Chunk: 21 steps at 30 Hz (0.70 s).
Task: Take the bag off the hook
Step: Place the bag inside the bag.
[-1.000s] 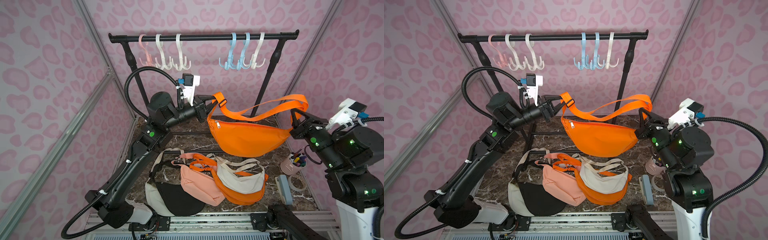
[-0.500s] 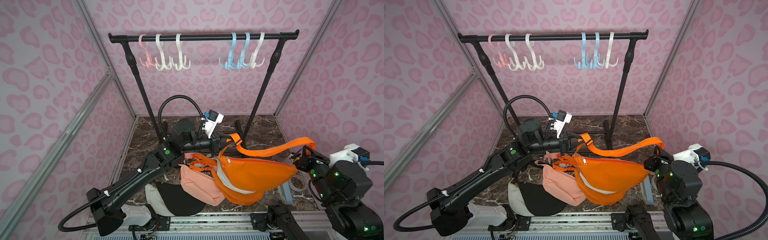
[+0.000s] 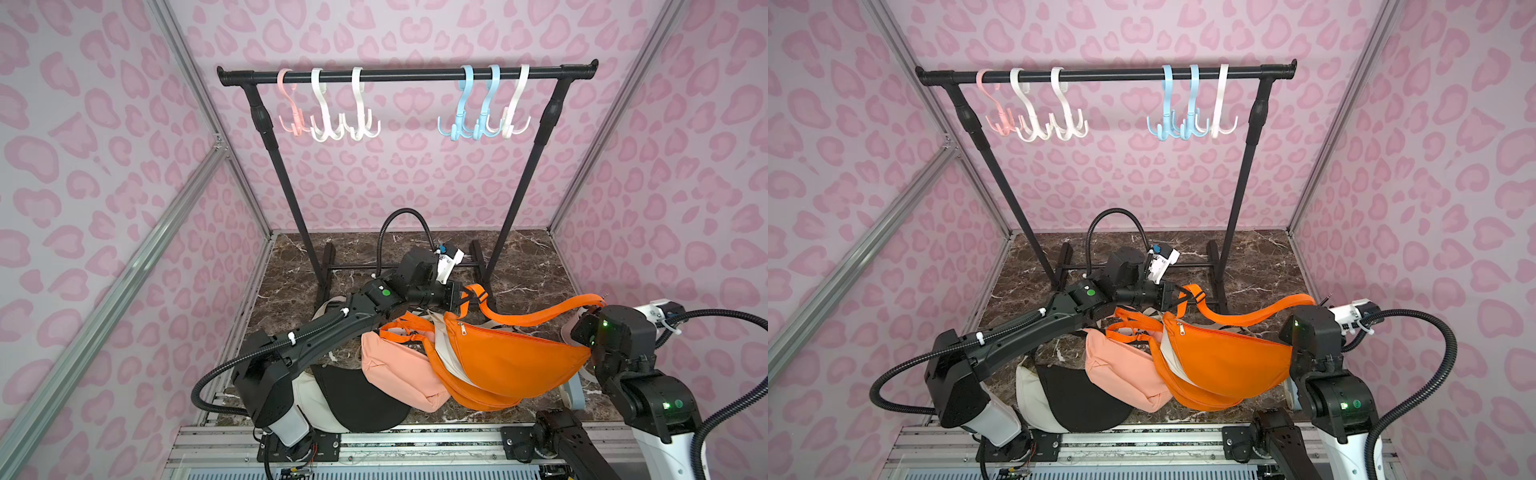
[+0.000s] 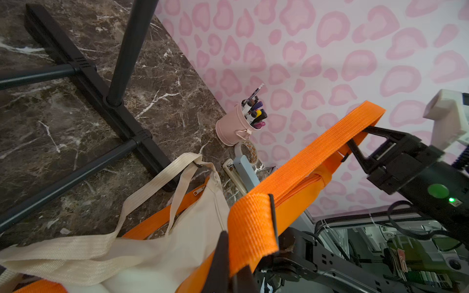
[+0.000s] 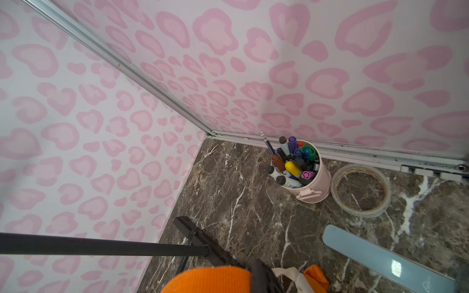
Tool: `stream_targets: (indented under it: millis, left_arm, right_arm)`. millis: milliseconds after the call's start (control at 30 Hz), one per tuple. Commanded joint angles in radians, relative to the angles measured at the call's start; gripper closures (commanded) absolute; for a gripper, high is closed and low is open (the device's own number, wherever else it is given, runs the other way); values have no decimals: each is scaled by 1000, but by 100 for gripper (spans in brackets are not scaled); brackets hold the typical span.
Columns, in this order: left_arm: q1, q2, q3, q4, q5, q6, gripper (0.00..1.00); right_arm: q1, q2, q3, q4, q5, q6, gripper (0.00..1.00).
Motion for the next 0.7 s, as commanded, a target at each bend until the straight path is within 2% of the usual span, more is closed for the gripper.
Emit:
stream_targets:
  millis: [0, 667]
  left_arm:
    - [1, 33, 22, -7, -6, -3, 97]
    - [33, 145, 122, -30, -60, 40, 97]
  right_arm:
    - [-3, -4, -40, 56, 50, 2, 100]
    - [-108, 80, -185, 267, -67, -62, 100]
